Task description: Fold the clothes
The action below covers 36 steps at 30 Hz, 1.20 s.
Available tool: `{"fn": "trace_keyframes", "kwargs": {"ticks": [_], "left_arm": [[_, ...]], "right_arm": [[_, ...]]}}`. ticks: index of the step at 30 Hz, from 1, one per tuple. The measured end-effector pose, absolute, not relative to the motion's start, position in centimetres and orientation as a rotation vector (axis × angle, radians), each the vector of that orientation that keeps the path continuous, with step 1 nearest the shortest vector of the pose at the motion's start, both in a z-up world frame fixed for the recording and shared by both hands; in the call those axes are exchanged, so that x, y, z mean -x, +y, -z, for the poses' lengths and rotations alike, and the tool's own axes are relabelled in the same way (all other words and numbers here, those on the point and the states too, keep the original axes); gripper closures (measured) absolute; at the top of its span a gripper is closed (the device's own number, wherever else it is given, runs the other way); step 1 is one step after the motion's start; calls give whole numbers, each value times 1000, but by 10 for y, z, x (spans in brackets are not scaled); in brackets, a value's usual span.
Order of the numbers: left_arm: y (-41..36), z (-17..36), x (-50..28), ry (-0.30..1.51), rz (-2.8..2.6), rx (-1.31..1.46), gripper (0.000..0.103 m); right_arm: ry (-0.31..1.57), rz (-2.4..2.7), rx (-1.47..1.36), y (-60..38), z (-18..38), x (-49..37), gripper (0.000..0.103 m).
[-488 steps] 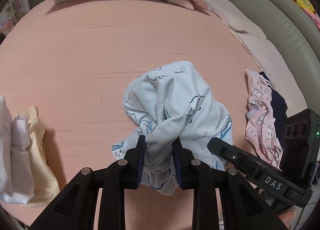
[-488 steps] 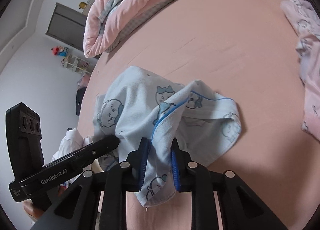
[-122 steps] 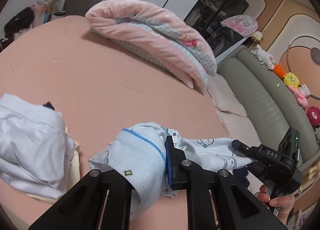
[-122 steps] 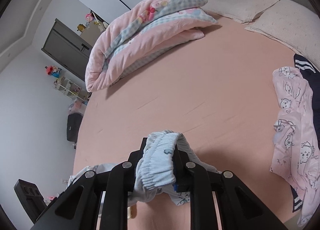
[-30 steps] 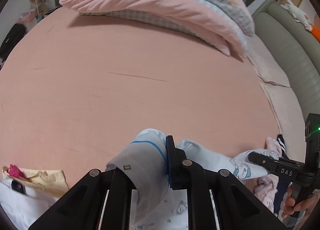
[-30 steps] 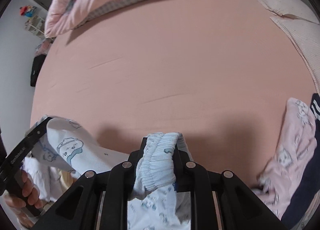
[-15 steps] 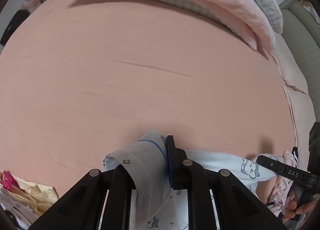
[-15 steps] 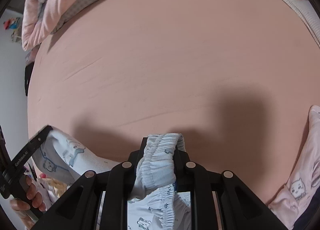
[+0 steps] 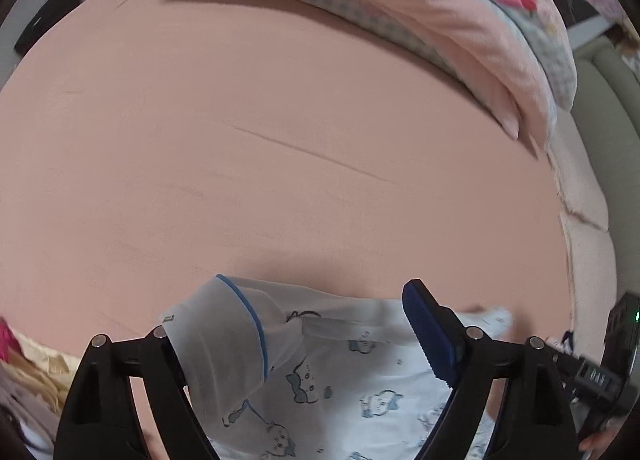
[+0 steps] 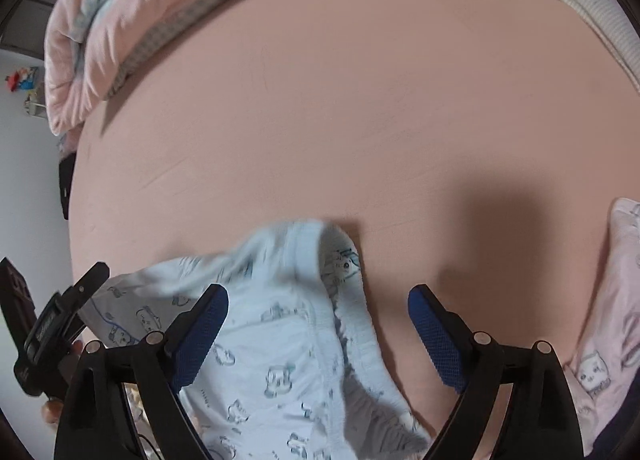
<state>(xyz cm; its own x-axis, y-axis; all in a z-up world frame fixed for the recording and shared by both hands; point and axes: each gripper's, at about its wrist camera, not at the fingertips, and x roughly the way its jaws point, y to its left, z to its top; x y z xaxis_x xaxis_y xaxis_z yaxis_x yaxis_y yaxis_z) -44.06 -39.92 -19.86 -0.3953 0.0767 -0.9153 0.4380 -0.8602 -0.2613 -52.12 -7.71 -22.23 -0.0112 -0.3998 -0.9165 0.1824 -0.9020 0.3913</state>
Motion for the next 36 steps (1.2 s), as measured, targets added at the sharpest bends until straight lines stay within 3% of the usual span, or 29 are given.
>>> {"fn": "trace_keyframes", "kwargs": {"ticks": [7, 11, 16, 21, 22, 26, 36], "left_arm": [[-395, 166, 429, 719, 2449, -1465, 15], [-392, 147, 423, 680, 2484, -1392, 3], [-389, 124, 416, 637, 2523, -1306, 2], [-390, 135, 439, 645, 2457, -1575, 0], [-390, 137, 443, 612, 2436, -1628, 0], [-378, 135, 445, 99, 2289, -1670, 0], [-359, 122, 411, 97, 2334, -1731, 0]], "right_arm": [[-203, 1999, -1813, -53, 191, 500, 11], [-175, 1981, -1797, -67, 178, 483, 11], [-137, 1984, -1758, -67, 160, 457, 11], [-111, 1937, -1761, -60, 154, 450, 11], [-91, 1928, -1765, -60, 152, 448, 11], [-30, 1927, -1733, -61, 143, 445, 11], [4, 1922, -1718, -67, 133, 435, 11]]}}
